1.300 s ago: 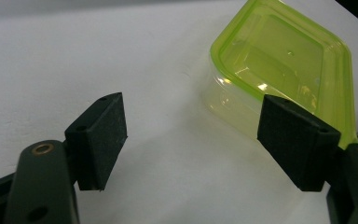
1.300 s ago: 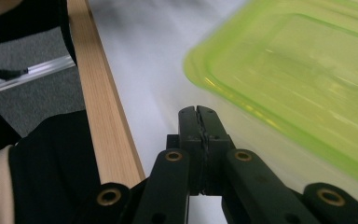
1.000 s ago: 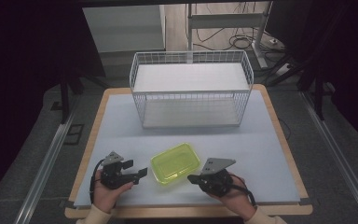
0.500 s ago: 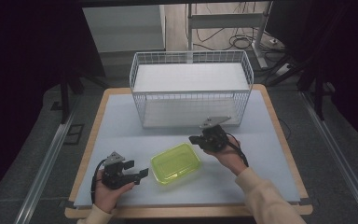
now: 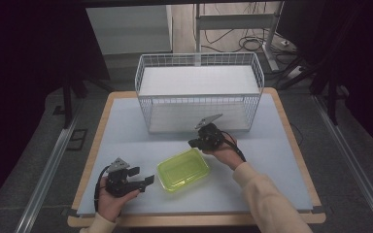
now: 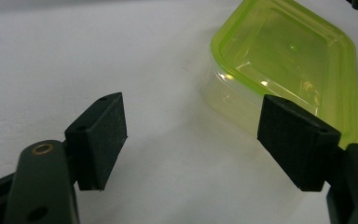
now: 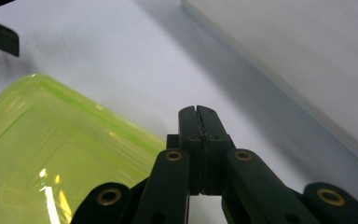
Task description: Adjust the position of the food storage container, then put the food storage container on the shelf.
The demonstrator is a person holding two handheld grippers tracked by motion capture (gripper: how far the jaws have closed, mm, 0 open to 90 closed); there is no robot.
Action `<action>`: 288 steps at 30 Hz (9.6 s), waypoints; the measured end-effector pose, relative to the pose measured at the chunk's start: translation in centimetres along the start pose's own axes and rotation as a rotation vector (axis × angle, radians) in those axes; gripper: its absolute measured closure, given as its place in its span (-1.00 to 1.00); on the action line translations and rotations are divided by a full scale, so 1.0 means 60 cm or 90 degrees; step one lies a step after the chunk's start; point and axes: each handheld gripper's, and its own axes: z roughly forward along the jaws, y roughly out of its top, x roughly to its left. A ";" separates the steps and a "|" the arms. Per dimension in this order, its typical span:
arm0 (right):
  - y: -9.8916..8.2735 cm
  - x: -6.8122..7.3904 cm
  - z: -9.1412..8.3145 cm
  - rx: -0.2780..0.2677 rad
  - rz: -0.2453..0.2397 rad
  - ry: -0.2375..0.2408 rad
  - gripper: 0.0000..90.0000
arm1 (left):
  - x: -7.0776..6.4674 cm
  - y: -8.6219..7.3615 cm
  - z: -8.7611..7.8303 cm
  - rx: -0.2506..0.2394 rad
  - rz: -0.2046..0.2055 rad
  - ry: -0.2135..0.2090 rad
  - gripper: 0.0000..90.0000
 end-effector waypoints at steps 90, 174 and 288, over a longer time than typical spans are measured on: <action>-0.174 0.070 -0.147 -0.114 0.122 0.011 -0.36 | -0.007 0.018 -0.011 0.018 -0.048 -0.089 -0.38; -0.174 0.059 -0.097 -0.120 0.395 0.206 0.82 | 0.006 0.026 0.024 0.068 -0.210 -0.253 0.81; 0.018 0.002 -0.306 -0.229 0.307 0.119 0.83 | -0.053 0.312 -0.025 0.001 -0.110 -0.268 0.80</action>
